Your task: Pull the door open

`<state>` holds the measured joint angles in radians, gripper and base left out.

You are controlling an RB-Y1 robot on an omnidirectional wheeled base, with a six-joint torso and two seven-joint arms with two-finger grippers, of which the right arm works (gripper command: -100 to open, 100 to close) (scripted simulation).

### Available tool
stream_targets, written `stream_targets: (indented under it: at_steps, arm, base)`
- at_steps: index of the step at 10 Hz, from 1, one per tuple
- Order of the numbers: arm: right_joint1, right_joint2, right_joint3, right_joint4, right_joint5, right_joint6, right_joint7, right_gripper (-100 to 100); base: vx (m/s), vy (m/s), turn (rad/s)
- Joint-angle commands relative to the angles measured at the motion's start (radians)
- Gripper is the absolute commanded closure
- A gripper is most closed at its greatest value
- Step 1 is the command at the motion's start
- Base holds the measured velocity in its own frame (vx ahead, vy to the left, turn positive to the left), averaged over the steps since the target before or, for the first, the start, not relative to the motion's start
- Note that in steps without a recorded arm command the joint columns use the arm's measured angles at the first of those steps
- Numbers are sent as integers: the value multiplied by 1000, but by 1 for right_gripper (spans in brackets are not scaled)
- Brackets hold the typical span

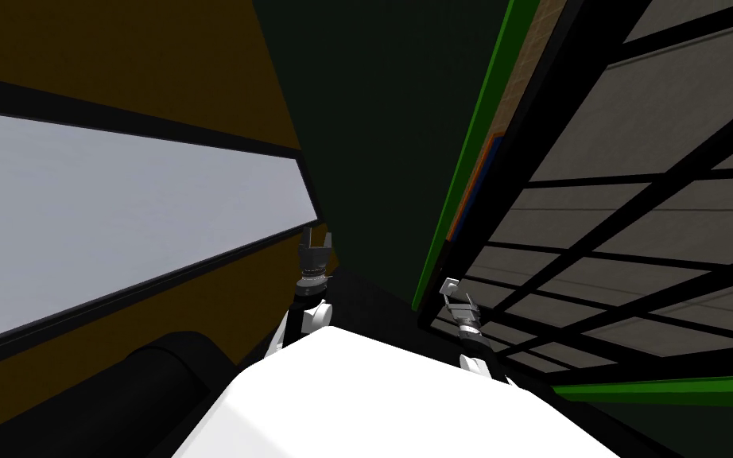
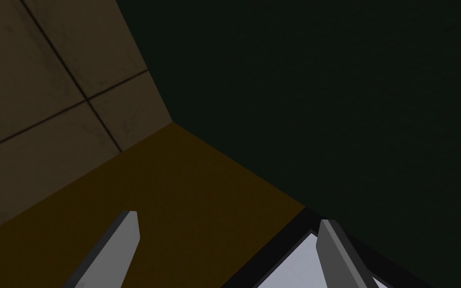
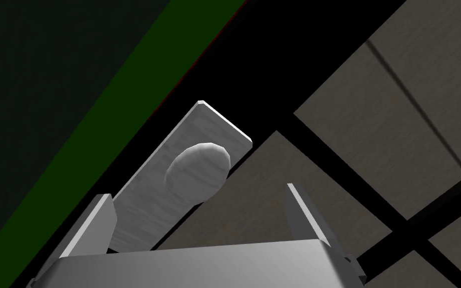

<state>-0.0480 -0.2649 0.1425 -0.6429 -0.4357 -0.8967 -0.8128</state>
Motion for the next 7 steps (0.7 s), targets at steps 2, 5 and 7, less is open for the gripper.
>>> stream_targets:
  at_steps: [2,5,7]
  arm:
    - [-5,4,17,-1,-37,2,-75,-100]
    - [-8,6,25,-2,-54,3,-133,-100]
    - [-12,9,40,-3,-87,5,-199,-100]
  base:
    - [-53,-14,54]
    - [-56,-19,37]
    - [-54,-22,65]
